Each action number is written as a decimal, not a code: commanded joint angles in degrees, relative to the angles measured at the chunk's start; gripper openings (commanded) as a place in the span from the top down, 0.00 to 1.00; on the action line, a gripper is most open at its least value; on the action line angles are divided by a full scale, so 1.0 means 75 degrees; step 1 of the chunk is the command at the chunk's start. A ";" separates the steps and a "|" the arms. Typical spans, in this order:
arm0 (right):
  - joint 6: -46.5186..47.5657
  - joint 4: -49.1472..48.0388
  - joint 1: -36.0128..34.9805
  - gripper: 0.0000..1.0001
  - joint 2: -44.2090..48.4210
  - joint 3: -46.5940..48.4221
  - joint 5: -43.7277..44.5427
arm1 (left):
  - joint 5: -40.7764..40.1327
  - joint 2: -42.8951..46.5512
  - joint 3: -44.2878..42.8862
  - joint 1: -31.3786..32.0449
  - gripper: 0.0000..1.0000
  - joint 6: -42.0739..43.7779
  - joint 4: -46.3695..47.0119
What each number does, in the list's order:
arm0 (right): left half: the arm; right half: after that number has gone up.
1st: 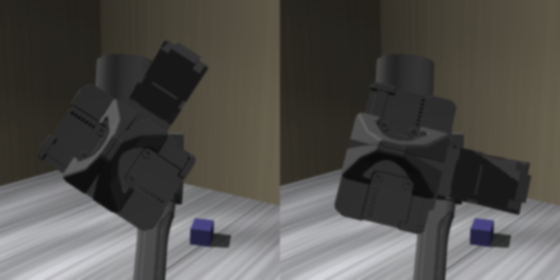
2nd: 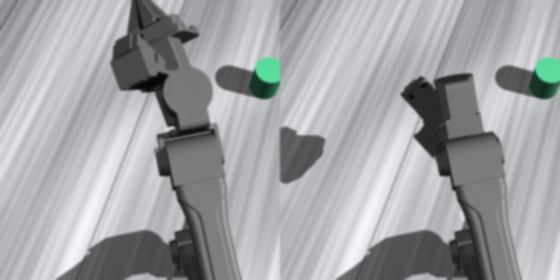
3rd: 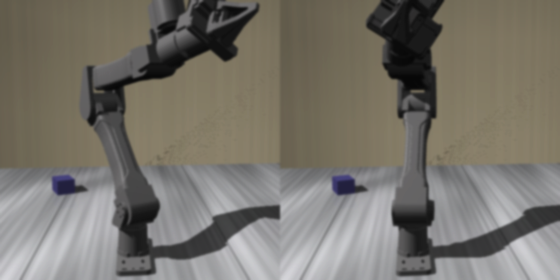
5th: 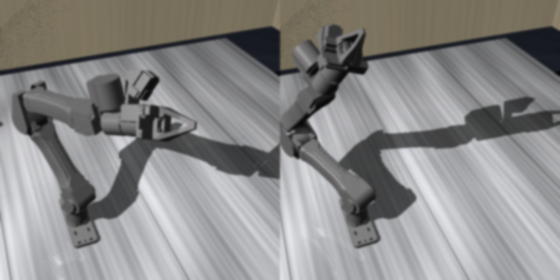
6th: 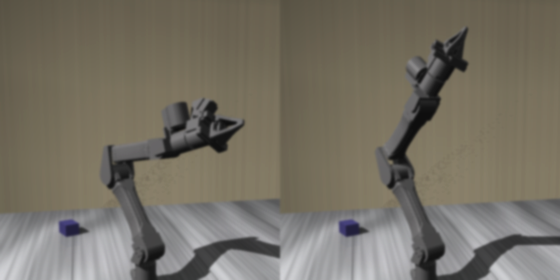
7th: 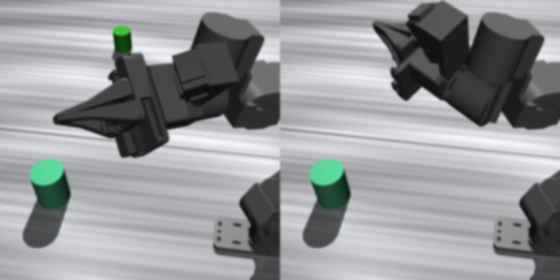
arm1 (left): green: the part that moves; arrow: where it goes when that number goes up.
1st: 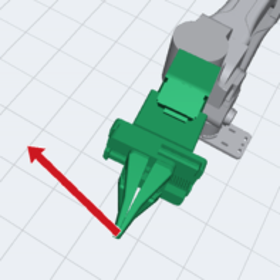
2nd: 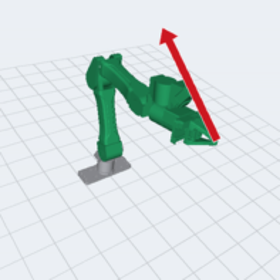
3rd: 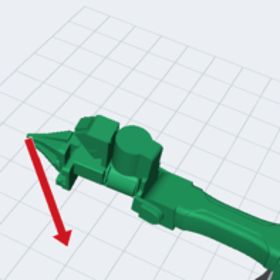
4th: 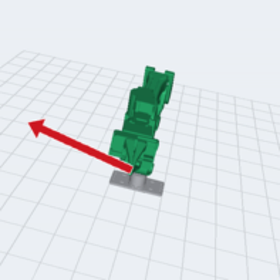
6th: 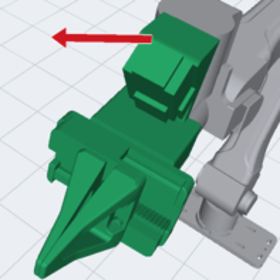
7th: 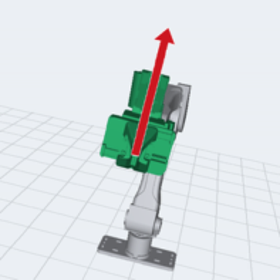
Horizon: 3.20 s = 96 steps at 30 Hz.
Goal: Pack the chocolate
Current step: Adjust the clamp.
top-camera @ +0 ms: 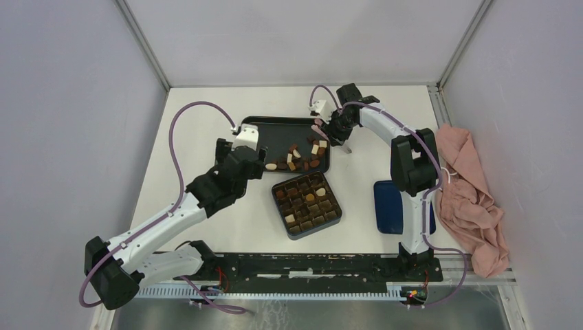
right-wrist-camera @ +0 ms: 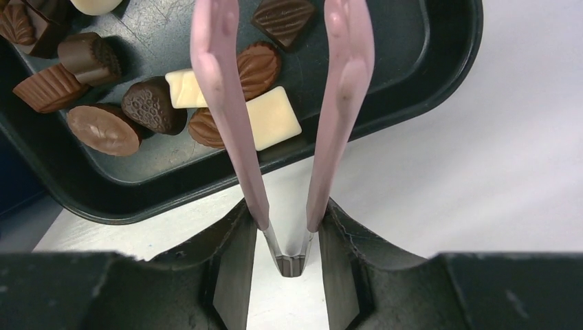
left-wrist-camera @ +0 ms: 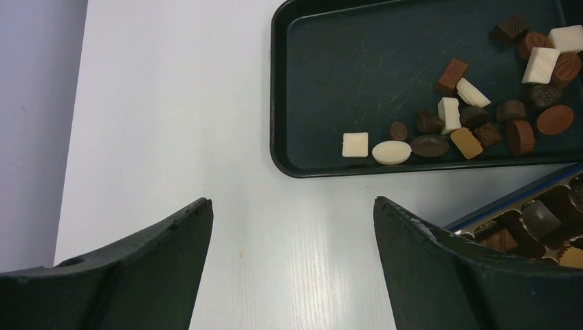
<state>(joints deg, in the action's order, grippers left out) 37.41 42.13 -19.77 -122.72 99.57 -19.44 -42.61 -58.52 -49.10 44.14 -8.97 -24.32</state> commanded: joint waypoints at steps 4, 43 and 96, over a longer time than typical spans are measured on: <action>-0.0006 -0.0253 0.0010 0.58 0.0348 -0.0010 -0.0385 | 0.0418 0.0021 -0.0004 -0.0080 0.09 0.0330 0.0195; -0.2311 -0.4058 0.0636 0.61 0.5786 -0.5145 -0.4943 | 0.5106 -0.3504 -0.1215 0.0634 0.43 -0.3975 0.6565; -0.3066 -0.4756 0.0554 0.64 0.5864 -0.5494 -0.4932 | 0.4021 -0.3455 -0.1204 0.0443 0.50 -0.5845 0.5786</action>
<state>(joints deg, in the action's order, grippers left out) 14.59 9.28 -14.96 -80.58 58.46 -56.42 -11.53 -83.29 -54.33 47.44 -49.52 19.55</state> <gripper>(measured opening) 0.370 0.506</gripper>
